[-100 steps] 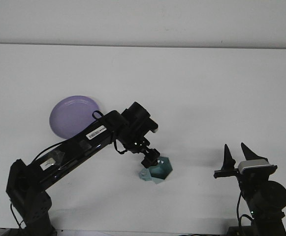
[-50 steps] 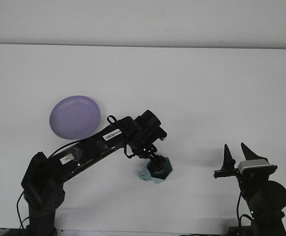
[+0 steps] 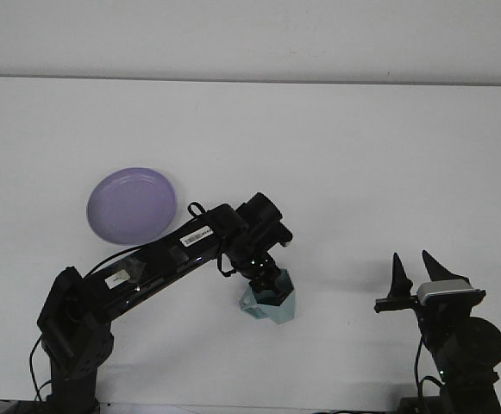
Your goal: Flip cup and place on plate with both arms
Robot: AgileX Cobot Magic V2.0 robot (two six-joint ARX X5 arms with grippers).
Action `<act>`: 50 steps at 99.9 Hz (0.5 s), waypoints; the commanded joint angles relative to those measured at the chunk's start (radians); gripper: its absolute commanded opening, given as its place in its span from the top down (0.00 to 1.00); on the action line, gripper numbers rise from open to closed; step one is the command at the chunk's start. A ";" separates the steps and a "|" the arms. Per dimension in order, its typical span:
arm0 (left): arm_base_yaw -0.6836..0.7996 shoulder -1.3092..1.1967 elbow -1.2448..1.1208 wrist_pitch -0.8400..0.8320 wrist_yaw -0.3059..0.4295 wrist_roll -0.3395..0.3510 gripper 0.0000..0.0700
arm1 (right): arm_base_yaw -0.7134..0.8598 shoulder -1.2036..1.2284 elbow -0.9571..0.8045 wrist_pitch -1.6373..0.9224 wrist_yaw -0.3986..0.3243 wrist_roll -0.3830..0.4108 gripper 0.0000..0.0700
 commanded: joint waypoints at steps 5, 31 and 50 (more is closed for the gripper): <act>0.020 0.010 0.024 -0.019 -0.016 -0.002 0.98 | 0.000 0.004 0.008 0.011 0.000 0.014 0.50; 0.158 -0.135 0.027 -0.019 -0.030 -0.020 0.98 | 0.001 0.004 0.008 0.011 -0.001 0.019 0.50; 0.346 -0.270 0.040 -0.023 -0.086 -0.021 0.98 | 0.001 0.004 0.008 0.011 -0.001 0.022 0.50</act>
